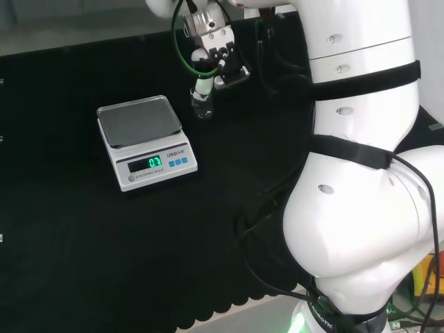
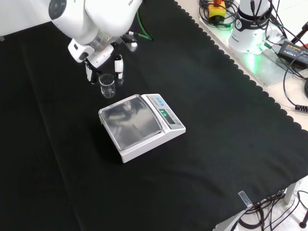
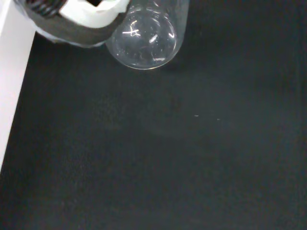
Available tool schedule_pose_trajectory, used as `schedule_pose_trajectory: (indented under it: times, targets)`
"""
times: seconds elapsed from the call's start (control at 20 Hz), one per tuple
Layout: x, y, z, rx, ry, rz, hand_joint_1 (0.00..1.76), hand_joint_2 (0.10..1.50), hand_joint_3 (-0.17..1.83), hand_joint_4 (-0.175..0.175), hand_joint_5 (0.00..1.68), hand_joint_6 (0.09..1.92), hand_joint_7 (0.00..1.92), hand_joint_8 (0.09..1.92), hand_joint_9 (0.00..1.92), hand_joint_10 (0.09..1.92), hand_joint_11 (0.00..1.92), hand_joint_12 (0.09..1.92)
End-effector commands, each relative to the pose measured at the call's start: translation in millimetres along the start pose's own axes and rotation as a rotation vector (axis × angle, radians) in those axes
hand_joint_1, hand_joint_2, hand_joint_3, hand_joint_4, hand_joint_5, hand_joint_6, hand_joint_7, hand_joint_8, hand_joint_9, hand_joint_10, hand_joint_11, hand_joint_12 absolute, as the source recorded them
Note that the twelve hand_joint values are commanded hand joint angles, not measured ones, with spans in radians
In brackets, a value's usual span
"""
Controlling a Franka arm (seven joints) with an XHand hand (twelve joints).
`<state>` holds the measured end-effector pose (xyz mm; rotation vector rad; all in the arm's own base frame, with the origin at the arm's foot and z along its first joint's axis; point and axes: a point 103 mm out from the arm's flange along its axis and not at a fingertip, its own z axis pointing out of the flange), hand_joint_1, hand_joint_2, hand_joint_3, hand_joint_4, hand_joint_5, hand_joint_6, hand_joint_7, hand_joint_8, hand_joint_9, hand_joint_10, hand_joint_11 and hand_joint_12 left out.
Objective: Pick up the beaker.
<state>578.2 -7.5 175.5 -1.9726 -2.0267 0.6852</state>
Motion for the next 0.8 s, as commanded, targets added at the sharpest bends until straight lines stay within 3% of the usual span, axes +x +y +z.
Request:
schedule_pose_trajectory:
  times: [0.05, 0.35, 0.7, 0.75, 0.8]
  targets:
    - [-7.6, -49.9, -62.2, 0.003, -0.053, 0.021, 1.11, 1.07, 0.01, -0.009, 1.07, 0.88, 1.08, 0.78, 1.24, 0.33, 1.33, 0.75]
    - [2.6, -97.5, -111.6, -0.038, -0.055, 0.010, 1.11, 1.07, 0.01, -0.009, 1.06, 0.88, 1.08, 0.78, 1.24, 0.32, 1.33, 0.74]
    - [11.8, -123.5, -133.7, -0.038, -0.049, 0.019, 1.11, 1.07, 0.01, -0.010, 1.06, 0.88, 1.08, 0.78, 1.24, 0.32, 1.33, 0.74]
    - [-8.3, -126.0, -128.7, -0.040, -0.028, 0.017, 1.11, 1.07, 0.01, -0.010, 1.06, 0.88, 1.08, 0.78, 1.24, 0.32, 1.33, 0.74]
    - [-13.7, -126.5, -127.2, -0.037, -0.028, 0.018, 1.11, 1.07, 0.01, -0.010, 1.06, 0.88, 1.08, 0.78, 1.24, 0.32, 1.33, 0.74]
